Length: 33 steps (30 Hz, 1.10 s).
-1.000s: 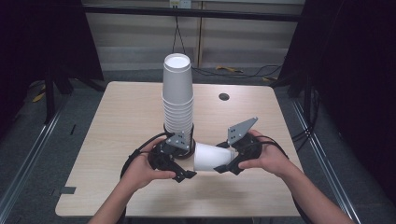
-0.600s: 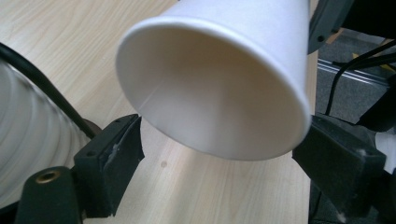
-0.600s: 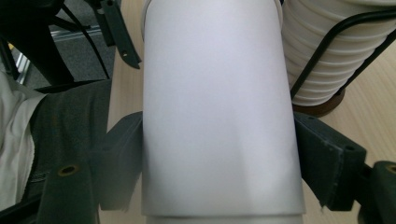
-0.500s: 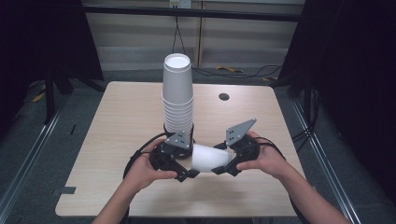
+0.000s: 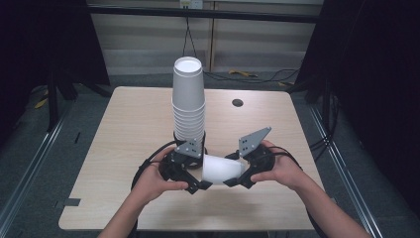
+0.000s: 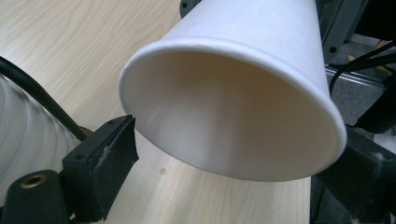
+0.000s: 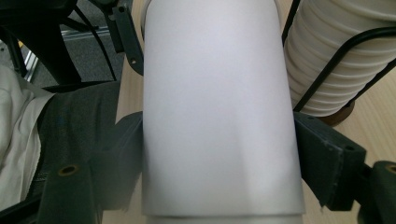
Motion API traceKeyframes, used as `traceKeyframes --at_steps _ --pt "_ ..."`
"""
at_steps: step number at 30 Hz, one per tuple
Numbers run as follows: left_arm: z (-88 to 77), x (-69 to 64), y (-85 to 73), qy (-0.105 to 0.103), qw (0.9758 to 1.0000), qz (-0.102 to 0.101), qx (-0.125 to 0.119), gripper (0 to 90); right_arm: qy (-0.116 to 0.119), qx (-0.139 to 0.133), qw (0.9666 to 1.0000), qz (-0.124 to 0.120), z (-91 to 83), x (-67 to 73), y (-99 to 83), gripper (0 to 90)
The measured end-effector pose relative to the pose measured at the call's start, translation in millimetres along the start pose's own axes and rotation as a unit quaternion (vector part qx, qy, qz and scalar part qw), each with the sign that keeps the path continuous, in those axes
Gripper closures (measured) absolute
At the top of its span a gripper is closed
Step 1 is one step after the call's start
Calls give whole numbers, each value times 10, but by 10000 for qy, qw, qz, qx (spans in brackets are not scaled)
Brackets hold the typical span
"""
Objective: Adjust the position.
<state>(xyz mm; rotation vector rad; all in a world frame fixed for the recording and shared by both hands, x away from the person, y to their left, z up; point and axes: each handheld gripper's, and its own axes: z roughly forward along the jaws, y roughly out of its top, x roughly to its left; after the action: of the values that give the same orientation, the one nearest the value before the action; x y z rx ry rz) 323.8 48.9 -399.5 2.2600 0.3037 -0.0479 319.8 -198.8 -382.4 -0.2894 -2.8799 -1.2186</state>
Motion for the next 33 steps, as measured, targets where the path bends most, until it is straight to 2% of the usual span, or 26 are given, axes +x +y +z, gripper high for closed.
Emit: traceKeyframes --at_steps 4,14,17,20,25,31,33 --pt "7 9 7 -30 10000 25 68 99 23 -22 10000 -20 -4 0 -6 227" --pt "24 7 27 -17 10000 23 31 23 99 -22 9999 -73 -9 8 -7 229" --pt "35 4 42 -68 9999 88 72 25 135 -37 9998 -139 0 15 7 229" --pt "43 13 41 -151 9999 33 10 30 142 -33 9998 -160 -1 20 22 229" --pt "60 27 39 -241 9997 73 64 60 132 -72 9997 -192 -16 12 35 230" --pt "56 26 52 -205 9997 96 86 63 136 -76 9996 -237 -23 5 49 230" --pt "54 14 58 -156 9996 204 127 69 131 -40 9996 -235 -23 10 53 230"
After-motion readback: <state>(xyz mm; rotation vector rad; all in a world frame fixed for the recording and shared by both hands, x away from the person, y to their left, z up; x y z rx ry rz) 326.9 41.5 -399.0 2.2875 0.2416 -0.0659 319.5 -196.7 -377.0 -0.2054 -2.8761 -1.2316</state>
